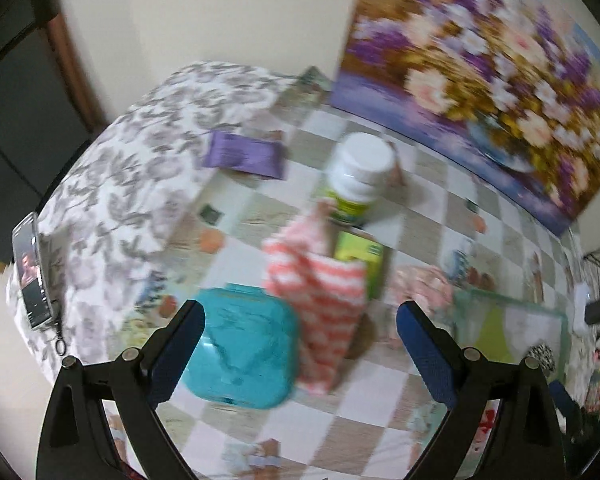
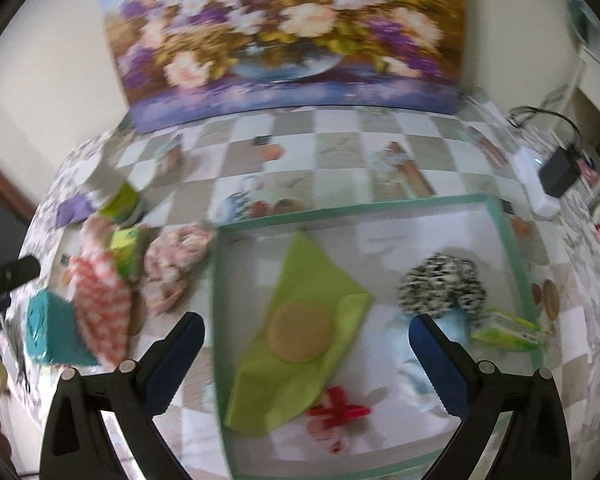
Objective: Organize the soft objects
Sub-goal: 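Open both grippers and move them back toward the pile, then grasp the purple packet with the left gripper while the right grasps the pink floral cloth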
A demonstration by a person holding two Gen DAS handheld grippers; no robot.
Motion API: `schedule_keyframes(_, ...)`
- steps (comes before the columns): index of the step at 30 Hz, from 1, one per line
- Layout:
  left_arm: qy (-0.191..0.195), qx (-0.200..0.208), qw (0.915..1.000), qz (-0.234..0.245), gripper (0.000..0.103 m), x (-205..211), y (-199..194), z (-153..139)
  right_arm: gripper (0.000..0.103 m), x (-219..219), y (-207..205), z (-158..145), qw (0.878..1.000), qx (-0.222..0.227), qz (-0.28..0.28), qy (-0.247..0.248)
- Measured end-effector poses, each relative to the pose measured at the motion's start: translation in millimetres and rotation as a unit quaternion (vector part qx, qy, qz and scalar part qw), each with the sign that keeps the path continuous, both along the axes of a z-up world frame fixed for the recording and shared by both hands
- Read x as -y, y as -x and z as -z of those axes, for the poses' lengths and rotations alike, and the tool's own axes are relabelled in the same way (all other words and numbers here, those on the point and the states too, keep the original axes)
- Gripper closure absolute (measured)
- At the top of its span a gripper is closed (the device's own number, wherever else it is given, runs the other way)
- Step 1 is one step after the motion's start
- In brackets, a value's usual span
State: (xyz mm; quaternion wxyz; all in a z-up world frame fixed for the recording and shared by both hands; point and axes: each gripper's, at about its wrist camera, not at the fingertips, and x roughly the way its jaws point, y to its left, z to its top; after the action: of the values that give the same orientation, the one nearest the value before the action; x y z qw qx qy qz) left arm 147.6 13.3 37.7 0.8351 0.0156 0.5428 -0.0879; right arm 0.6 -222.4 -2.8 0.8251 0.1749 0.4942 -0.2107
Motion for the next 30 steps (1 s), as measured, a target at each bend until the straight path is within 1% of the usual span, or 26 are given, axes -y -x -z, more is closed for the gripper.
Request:
schedule_keyframes(4,0.000,-0.002,0.9991,-0.041,0.006,-31,-11,2,0.000,-29,-10,2,0.999,-0.007,-0.040,0.010)
schedule_keyframes(8,0.009,-0.008,0.9976,-0.068,0.006,-53,-20,4,0.000,-55,-19,5,0.997,-0.010,-0.076,0.007)
schedule_keyframes(13,0.028,-0.016,0.9955,-0.089,0.006,-77,-26,7,0.000,-79,-27,10,0.994,-0.014,-0.110,0.009)
schedule_keyframes(16,0.031,-0.018,0.9947,-0.096,0.006,-88,-31,9,0.000,-90,-33,14,0.992,-0.017,-0.122,0.005)
schedule_keyframes(23,0.030,-0.036,0.9940,-0.098,0.006,-104,-47,22,0.000,-93,-47,23,0.992,-0.026,-0.122,0.004)
schedule_keyframes(25,0.047,-0.035,0.9948,-0.083,0.006,-104,-54,22,0.000,-89,-52,24,0.993,-0.024,-0.117,0.001)
schedule_keyframes(27,0.077,-0.038,0.9946,-0.059,0.006,-104,-67,22,0.000,-85,-57,24,0.993,-0.024,-0.115,0.002)
schedule_keyframes(28,0.096,-0.040,0.9931,-0.055,0.006,-107,-75,23,0.000,-83,-61,25,0.993,-0.024,-0.116,0.005)
schedule_keyframes(29,0.105,-0.039,0.9922,-0.054,0.006,-109,-80,23,0.000,-82,-64,25,0.993,-0.024,-0.117,0.007)
schedule_keyframes(30,0.101,-0.035,0.9930,-0.052,0.006,-110,-88,21,0.000,-80,-68,26,0.993,-0.025,-0.119,0.010)
